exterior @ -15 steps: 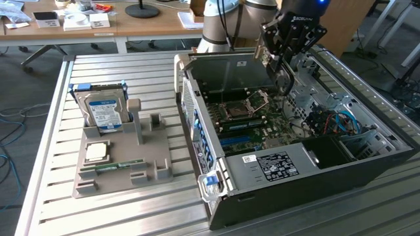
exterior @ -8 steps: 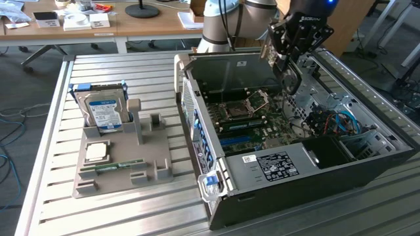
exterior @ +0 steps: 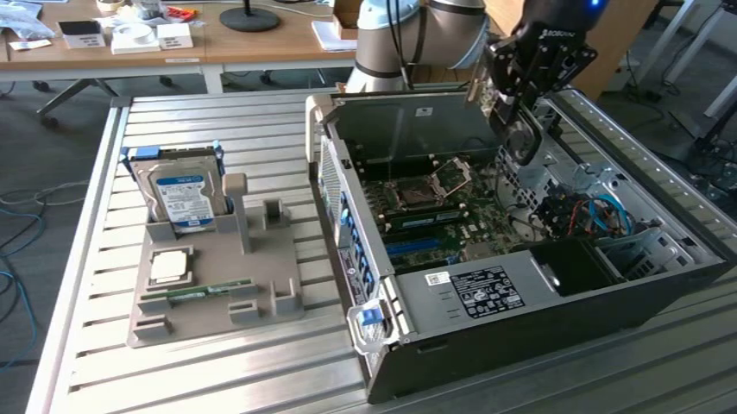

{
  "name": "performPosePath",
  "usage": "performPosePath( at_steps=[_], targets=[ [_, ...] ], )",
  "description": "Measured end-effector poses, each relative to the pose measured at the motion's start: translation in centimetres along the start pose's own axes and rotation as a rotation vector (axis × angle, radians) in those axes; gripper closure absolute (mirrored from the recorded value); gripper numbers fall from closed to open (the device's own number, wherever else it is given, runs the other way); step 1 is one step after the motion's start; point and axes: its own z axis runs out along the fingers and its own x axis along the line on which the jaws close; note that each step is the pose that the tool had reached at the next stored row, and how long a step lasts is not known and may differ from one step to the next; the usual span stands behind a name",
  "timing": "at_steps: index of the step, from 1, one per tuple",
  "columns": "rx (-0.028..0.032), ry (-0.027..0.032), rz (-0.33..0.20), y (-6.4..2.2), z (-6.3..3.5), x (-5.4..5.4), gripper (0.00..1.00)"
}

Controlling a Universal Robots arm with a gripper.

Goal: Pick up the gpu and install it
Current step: 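Pick up the gpu and move the gpu toward the slot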

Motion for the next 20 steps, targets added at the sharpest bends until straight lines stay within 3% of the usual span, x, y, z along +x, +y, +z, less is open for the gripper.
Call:
performPosePath(
  at_steps=[20],
  targets=[
    [-0.0001, 0.0005, -0.011, 0.32, 0.3, -4.4, 0.73]
  ],
)
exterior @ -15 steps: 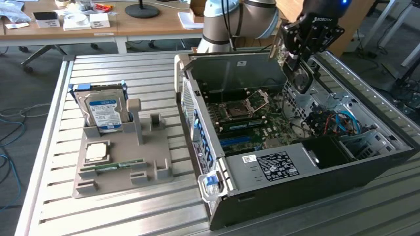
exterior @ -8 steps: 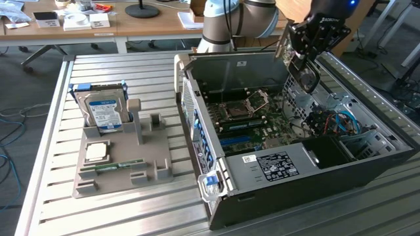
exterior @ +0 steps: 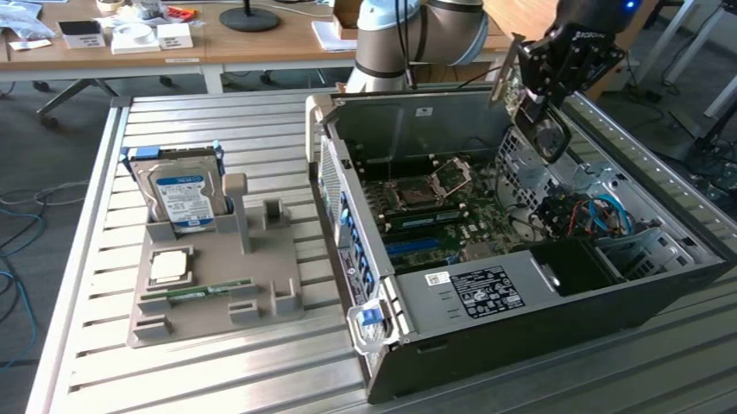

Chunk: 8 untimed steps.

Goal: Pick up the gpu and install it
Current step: 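Pick up the gpu and move the gpu toward the slot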

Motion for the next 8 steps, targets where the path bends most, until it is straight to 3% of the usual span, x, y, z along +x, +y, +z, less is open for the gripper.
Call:
performPosePath(
  at_steps=[8],
  targets=[
    [0.0, 0.0, 0.0, 0.03, 0.04, -0.78, 0.73]
  ],
)
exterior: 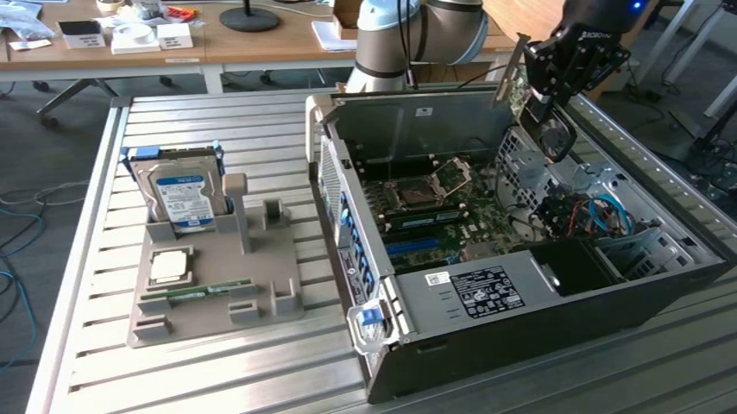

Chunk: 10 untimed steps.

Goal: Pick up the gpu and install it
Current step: 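Insert the gpu into the slot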

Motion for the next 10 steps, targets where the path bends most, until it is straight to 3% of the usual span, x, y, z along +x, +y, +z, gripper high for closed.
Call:
performPosePath(
  at_steps=[10],
  targets=[
    [0.0, 0.0, 0.0, 0.0, 0.0, 0.0, 0.73]
  ],
)
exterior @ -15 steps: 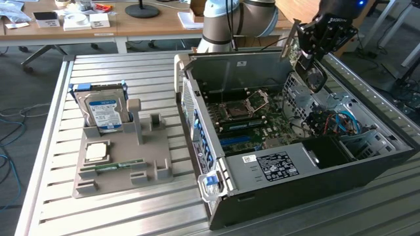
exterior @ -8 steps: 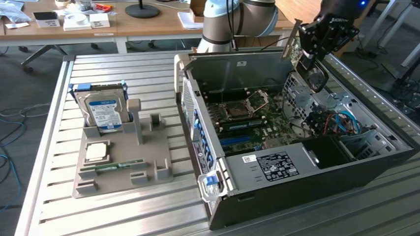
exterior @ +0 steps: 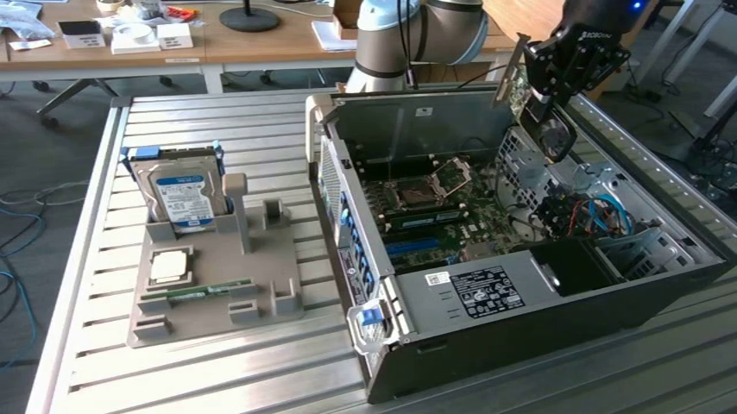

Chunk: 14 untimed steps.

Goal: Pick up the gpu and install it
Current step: 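Insert the gpu into the slot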

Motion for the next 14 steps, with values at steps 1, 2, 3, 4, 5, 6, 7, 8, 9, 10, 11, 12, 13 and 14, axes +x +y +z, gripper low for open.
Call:
performPosePath(
  at_steps=[1, 2, 3, 4, 5, 6, 7, 8, 9, 10, 11, 12, 13, 14],
  targets=[
    [0.0, 0.0, -0.001, 0.0, 0.0, 0.0, 0.73],
    [0.0, 0.0001, -0.003, 0.0, 0.0, 0.0, 0.73],
    [-0.0001, 0.0003, -0.005, 0.0, 0.0, 0.0, 0.73],
    [-0.0002, 0.0004, -0.009, 0.0, 0.0, 0.0, 0.73],
    [-0.0003, 0.0006, -0.014, 0.0, 0.0, 0.0, 0.73],
    [-0.0005, 0.0009, -0.019, 0.0, 0.01, 0.0, 0.73],
    [-0.0006, 0.0013, -0.026, 0.0, 0.0, 0.0, 0.73],
    [-0.0008, 0.0016, -0.034, 0.0, 0.01, 0.0, 0.73],
    [-0.001, 0.0021, -0.043, 0.0, 0.01, 0.0, 0.73],
    [-0.0013, 0.0025, -0.054, 0.0, 0.01, 0.0, 0.73],
    [-0.0016, 0.0032, -0.067, 0.0, 0.02, 0.0, 0.73],
    [-0.0018, 0.0039, -0.082, 0.0, 0.02, 0.0, 0.73],
    [-0.0022, 0.0046, -0.098, 0.0, 0.03, 0.0, 0.73],
    [-0.0026, 0.0055, -0.115, 0.0, 0.04, 0.0, 0.73]
  ],
)
